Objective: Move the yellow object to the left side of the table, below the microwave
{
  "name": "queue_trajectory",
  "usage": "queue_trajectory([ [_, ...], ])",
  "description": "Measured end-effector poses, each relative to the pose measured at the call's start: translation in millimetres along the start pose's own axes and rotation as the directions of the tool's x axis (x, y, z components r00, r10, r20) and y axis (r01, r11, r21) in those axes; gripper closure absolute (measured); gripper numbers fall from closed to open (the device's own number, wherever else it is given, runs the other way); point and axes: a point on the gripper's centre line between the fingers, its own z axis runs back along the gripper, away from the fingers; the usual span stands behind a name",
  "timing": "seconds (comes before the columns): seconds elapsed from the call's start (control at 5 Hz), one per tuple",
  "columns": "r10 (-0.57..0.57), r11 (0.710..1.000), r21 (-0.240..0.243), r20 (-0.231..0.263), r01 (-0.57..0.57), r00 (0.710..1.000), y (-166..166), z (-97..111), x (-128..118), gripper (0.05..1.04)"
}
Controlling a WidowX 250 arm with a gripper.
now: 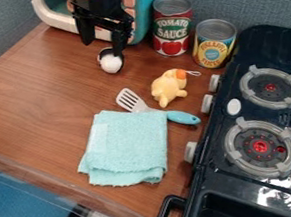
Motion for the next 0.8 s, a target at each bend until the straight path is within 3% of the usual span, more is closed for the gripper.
queue_trajectory([
  [0.2, -0.002, 1.0, -0.009, -0.039, 0.002, 0.999, -2, -15, -5, 0.082],
  [0.6, -0.06, 0.998, -0.016, -0.089, 0.059, 0.994, -37, -26, -14, 0.083],
  [0.8, -0.104, 0.994, -0.047, -0.016, 0.103, 0.994, -57, -4, -11, 0.083],
])
